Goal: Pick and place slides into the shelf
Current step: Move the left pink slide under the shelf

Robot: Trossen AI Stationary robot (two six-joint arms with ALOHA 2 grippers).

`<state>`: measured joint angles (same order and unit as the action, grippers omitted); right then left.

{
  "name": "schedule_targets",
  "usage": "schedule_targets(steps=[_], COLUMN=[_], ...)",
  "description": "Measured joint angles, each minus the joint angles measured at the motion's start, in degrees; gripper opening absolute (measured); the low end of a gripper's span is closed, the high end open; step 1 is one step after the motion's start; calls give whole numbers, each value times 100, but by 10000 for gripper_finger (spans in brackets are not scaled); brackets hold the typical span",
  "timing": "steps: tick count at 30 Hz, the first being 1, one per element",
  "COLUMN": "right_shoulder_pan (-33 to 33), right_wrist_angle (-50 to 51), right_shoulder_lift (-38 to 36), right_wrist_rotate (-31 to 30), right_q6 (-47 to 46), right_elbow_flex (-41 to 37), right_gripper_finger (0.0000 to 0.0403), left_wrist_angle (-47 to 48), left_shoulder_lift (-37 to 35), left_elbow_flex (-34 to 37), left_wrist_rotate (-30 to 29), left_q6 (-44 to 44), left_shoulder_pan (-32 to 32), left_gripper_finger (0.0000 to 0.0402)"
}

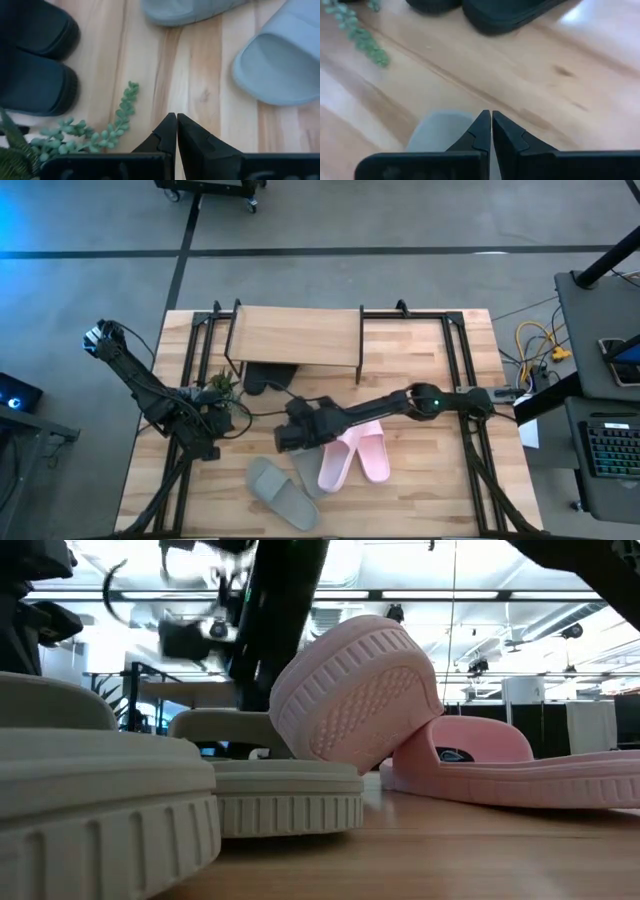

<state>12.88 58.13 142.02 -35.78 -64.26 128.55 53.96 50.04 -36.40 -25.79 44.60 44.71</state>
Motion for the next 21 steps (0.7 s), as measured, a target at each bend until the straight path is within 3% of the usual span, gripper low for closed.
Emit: schedule_targets(steps=[3, 11, 15, 21], right_shoulder_pan=[73, 506, 785, 1232], right_wrist_angle=[1139, 2684, 2774, 2539], right_shoulder_lift=[-72, -1251, -1636, -1556], right_wrist_rotate=[77, 759, 1133, 1186], right_q6=[496, 1922, 2584, 3767], right_elbow_flex=[660, 312, 213, -135], right_gripper_finger=[24, 99, 140, 180], left_wrist_angle=[-213, -638, -703, -706], left_shoulder_lift=[-10, -41, -40, -27], left_elbow_flex=[0, -1, 2, 5], left_wrist_rotate=[-9, -6, -12, -87], left_q6=[-2, -3, -17, -183], left_shoulder_pan=[0, 0, 0, 0], left_gripper_finger=[0, 0, 0, 0])
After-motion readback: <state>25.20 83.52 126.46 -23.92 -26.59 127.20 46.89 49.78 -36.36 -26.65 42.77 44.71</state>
